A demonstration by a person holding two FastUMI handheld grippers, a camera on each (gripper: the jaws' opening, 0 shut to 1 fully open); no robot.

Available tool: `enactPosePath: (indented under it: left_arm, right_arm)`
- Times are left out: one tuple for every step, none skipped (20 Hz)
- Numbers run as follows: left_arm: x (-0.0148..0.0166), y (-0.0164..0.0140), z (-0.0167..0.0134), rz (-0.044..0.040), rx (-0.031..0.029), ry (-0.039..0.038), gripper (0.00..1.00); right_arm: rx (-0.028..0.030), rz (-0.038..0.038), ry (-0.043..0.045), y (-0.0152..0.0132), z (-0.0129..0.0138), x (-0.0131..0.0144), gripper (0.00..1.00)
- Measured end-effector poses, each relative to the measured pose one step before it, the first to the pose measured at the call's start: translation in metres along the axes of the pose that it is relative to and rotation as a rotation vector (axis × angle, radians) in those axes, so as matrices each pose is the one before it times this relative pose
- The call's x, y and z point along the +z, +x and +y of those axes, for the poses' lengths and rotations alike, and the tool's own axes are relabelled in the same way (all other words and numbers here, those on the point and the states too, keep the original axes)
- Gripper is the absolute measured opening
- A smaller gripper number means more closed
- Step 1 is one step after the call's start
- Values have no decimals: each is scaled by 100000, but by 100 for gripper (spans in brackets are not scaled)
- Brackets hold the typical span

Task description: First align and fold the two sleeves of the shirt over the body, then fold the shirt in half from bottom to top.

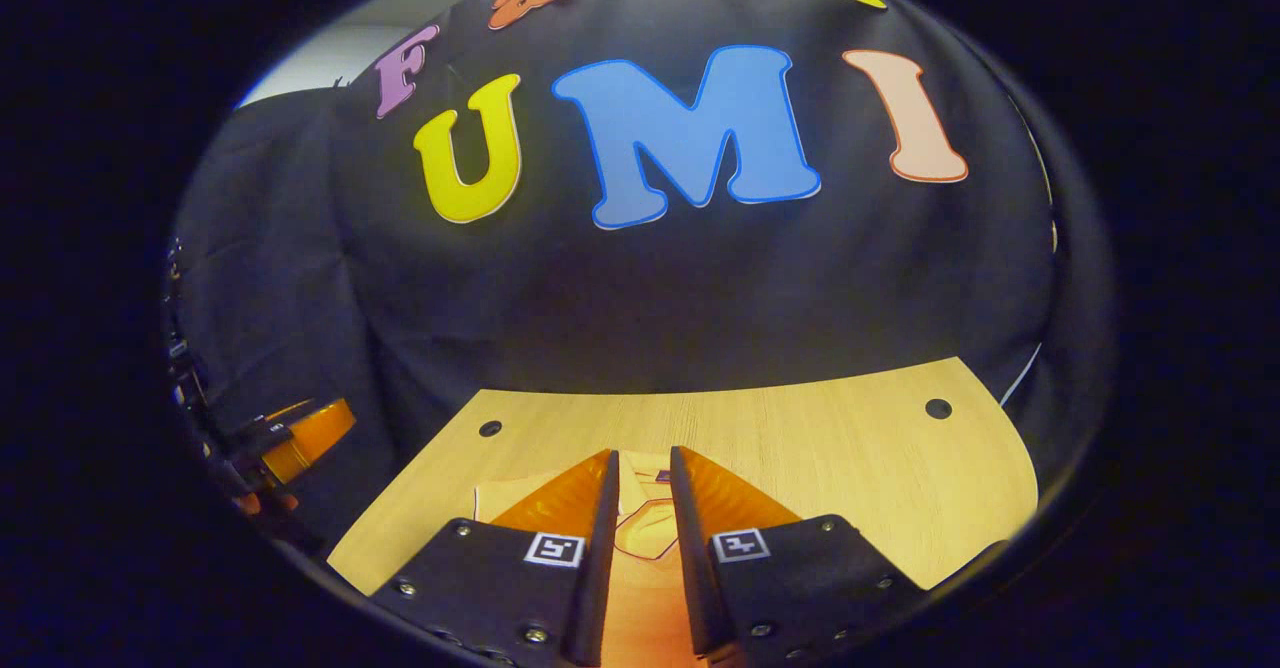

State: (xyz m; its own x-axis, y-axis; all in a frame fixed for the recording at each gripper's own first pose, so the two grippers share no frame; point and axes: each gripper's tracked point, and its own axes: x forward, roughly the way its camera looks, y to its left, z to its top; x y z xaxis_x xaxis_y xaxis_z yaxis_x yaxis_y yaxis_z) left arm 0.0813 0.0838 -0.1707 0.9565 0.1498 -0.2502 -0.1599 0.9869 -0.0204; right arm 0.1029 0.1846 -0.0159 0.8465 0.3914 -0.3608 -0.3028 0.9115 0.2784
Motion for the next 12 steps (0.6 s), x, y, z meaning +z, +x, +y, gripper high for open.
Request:
enactPosePath:
  left_arm:
    - [-1030, 924, 187, 1789, -202, -714, 98]
    - [-1120, 1044, 174, 1691, -181, -928, 99]
    - [-1067, 1083, 284, 1806, 126, -1025, 99]
    - [-1141, 1065, 380, 1836, 141, -915, 99]
    - [-1295, 1076, 432, 2457, 603, -492, 97]
    - [-1430, 1034, 296, 2312, 583, -257, 97]
    - [-1452, 1079, 364, 2869, 298, -509, 98]
    - [-1761, 1264, 525, 4046, 320, -1391, 97]
    - [-1724, 1179, 567, 3787, 72, -1796, 97]
    - [-2044, 1665, 101, 3864, 890, -1600, 96]
    - [-1606, 1107, -58, 2869, 789, -1250, 95]
    - [-870, 669, 248, 1702, 664, -535, 95]
  right_arm:
    - [-1770, -2150, 704, -791, -201, 850, 32]
    - [-1278, -2327, 695, -1028, -237, 761, 32]
    - [-1031, -1723, 755, -818, 27, 805, 32]
    - [-909, -1303, 608, -872, -169, 551, 32]
    - [-1200, -1312, 324, -736, -85, 725, 32]
    - [-1532, -1401, 243, -700, -388, 500, 32]
    - [-1304, -949, 153, -621, -137, 394, 32]
    - [-2427, -1155, 156, -788, -406, 330, 32]
    - [-2630, -946, -699, -714, -617, 365, 32]
    - [-2087, -148, -1227, -703, -528, 73, 32]
    - [-2040, 459, -527, -864, -471, -79, 32]
    - [-1617, 117, 453, 54, -199, 226, 32]
